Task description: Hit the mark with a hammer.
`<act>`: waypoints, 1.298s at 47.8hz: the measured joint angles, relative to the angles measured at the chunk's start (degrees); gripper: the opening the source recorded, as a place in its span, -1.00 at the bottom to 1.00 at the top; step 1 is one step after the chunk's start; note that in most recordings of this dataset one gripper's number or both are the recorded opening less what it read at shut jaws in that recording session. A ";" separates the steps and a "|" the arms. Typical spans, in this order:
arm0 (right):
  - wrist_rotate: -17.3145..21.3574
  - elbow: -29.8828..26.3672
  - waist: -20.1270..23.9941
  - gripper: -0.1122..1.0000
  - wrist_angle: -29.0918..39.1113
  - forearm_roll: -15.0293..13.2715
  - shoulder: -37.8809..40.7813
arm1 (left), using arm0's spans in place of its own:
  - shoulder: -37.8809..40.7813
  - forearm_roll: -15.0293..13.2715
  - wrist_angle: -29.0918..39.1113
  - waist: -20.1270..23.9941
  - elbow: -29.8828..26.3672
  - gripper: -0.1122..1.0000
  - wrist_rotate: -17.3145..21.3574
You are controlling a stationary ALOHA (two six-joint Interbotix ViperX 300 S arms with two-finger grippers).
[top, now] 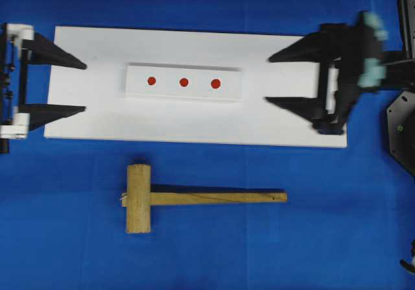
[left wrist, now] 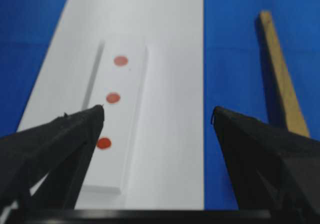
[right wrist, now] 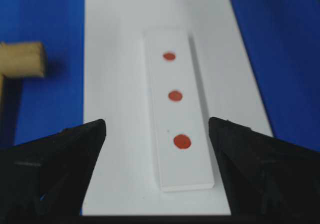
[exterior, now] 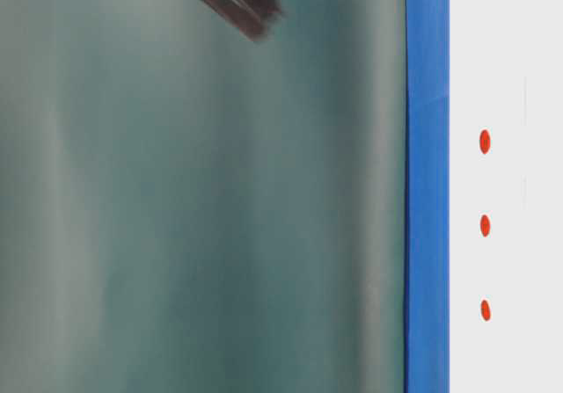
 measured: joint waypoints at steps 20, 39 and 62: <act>-2.81 12.04 0.00 0.55 0.00 0.00 -22.15 | -14.50 0.00 3.16 -0.62 4.48 0.77 2.72; -2.72 22.76 0.09 0.54 -2.64 2.55 -33.13 | -24.52 0.00 8.70 -0.62 9.84 0.77 2.81; -2.99 23.38 0.09 0.47 -1.41 3.16 -33.31 | -27.07 0.00 8.96 -0.70 12.74 0.76 2.81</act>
